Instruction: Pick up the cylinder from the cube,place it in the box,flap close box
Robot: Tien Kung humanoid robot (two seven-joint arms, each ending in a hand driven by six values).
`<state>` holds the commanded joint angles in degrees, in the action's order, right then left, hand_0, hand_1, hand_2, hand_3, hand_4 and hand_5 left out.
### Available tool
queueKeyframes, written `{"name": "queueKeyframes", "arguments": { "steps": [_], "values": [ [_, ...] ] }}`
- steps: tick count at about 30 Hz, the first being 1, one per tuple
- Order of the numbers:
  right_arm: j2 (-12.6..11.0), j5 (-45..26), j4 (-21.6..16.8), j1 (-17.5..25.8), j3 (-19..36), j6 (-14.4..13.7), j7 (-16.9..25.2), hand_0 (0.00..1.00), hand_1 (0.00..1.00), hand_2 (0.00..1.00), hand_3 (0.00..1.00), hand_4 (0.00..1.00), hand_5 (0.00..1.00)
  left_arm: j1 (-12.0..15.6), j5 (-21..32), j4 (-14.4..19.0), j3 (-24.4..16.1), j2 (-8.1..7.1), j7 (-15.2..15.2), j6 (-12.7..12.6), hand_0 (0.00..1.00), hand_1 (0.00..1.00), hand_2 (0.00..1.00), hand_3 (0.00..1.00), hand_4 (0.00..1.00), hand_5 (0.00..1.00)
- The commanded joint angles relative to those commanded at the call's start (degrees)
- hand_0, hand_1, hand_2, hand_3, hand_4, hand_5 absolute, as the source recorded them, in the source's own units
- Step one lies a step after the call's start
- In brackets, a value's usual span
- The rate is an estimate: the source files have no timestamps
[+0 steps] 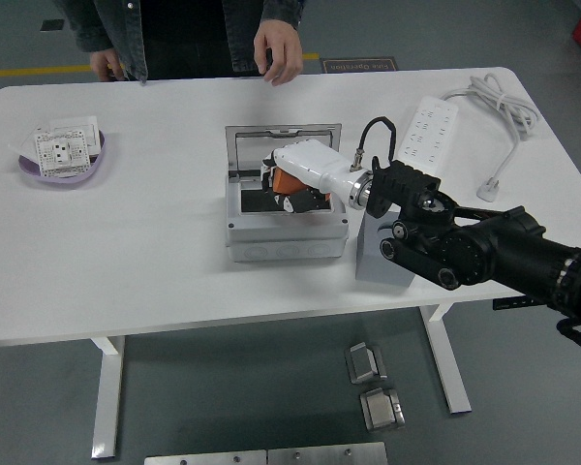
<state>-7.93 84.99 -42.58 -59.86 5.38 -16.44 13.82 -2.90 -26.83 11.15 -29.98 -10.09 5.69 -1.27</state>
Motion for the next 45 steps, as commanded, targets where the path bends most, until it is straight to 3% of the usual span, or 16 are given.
{"name": "queueKeyframes", "arguments": {
  "steps": [2, 3, 8, 9, 14, 15, 19, 22, 29, 34, 38, 39, 45],
  "values": [
    [0.1, 0.2, 0.1, 0.0, -0.1, 0.0, 0.0, 0.443, 0.581, 0.694, 0.745, 0.219, 0.080, 0.0, -0.1, 0.0, 0.0, 0.01, 0.0, 0.0, 0.651, 0.657, 0.552, 0.584, 0.582, 0.219],
    [0.1, 0.3, 0.1, -0.1, -0.1, 0.0, 0.1, 0.634, 0.681, 0.787, 0.937, 0.545, 0.145, -0.1, -0.2, 0.0, -0.1, 0.01, 0.0, 0.0, 0.651, 0.658, 0.551, 0.584, 0.577, 0.215],
    [0.4, 0.5, 0.2, -0.2, 0.0, -0.1, 0.2, 0.634, 0.681, 0.787, 0.937, 0.545, 0.145, -0.1, -0.6, 0.0, -0.3, 0.03, 0.1, 0.1, 0.651, 0.658, 0.551, 0.584, 0.577, 0.215],
    [0.4, 0.6, 0.2, -0.2, 0.1, -0.1, 0.2, 0.681, 0.700, 0.808, 0.993, 0.687, 0.181, -0.1, -0.6, 0.0, -0.3, 0.03, 0.1, 0.1, 0.651, 0.658, 0.549, 0.582, 0.572, 0.215],
    [0.4, 0.5, -0.1, -0.1, 0.1, -0.3, 0.1, 0.681, 0.700, 0.808, 0.993, 0.687, 0.181, -0.1, -0.4, 0.0, -0.1, 0.05, 0.1, 0.1, 0.651, 0.658, 0.549, 0.582, 0.572, 0.215],
    [0.4, 0.4, -0.2, 0.0, 0.1, -0.4, 0.2, 0.701, 0.708, 0.815, 0.998, 0.774, 0.228, -0.1, -0.4, 0.0, -0.1, 0.06, 0.1, 0.1, 0.651, 0.658, 0.547, 0.582, 0.568, 0.216],
    [-0.5, -0.1, -1.6, 0.7, 1.2, -0.7, 0.2, 0.701, 0.708, 0.815, 0.998, 0.774, 0.228, 0.1, -0.5, 0.0, -0.2, 0.18, 0.1, 0.1, 0.651, 0.658, 0.547, 0.582, 0.568, 0.216],
    [-2.2, -1.2, -4.4, 1.6, 2.9, -0.8, 0.2, 0.709, 0.708, 0.815, 0.998, 0.788, 0.236, 0.3, -0.3, 0.0, -0.1, 0.28, 0.1, 0.1, 0.651, 0.657, 0.546, 0.581, 0.566, 0.215],
    [-9.3, -3.1, -14.4, 3.4, 9.2, 0.6, -0.9, 0.706, 0.701, 0.805, 0.998, 0.813, 0.262, 0.9, -0.3, -0.1, -0.5, 0.66, 0.1, 0.0, 0.651, 0.658, 0.545, 0.579, 0.560, 0.208],
    [-11.8, -3.3, -20.6, 2.2, 13.2, 2.0, -1.6, 0.685, 0.680, 0.786, 0.998, 0.806, 0.279, 1.1, -0.8, 0.0, -1.1, 0.76, 0.4, 0.0, 0.651, 0.657, 0.545, 0.579, 0.558, 0.208],
    [-10.6, -5.1, -17.8, -0.4, 13.8, 3.1, -1.3, 0.685, 0.680, 0.786, 0.998, 0.806, 0.279, 0.9, -1.0, 0.1, -1.2, 0.69, 0.5, 0.1, 0.651, 0.657, 0.545, 0.579, 0.558, 0.208],
    [-9.8, -6.0, -16.4, -1.3, 13.5, 3.4, -1.1, 0.649, 0.627, 0.752, 0.959, 0.804, 0.295, 0.8, -1.1, 0.1, -1.3, 0.64, 0.5, 0.1, 0.651, 0.657, 0.542, 0.578, 0.546, 0.200],
    [-4.1, -12.5, -6.9, -5.3, 8.2, 5.4, 0.3, 0.651, 0.629, 0.752, 0.954, 0.808, 0.327, 0.0, -1.7, 0.2, -1.4, 0.23, 0.7, 0.1, 0.651, 0.656, 0.541, 0.576, 0.543, 0.198]
  ]
}}
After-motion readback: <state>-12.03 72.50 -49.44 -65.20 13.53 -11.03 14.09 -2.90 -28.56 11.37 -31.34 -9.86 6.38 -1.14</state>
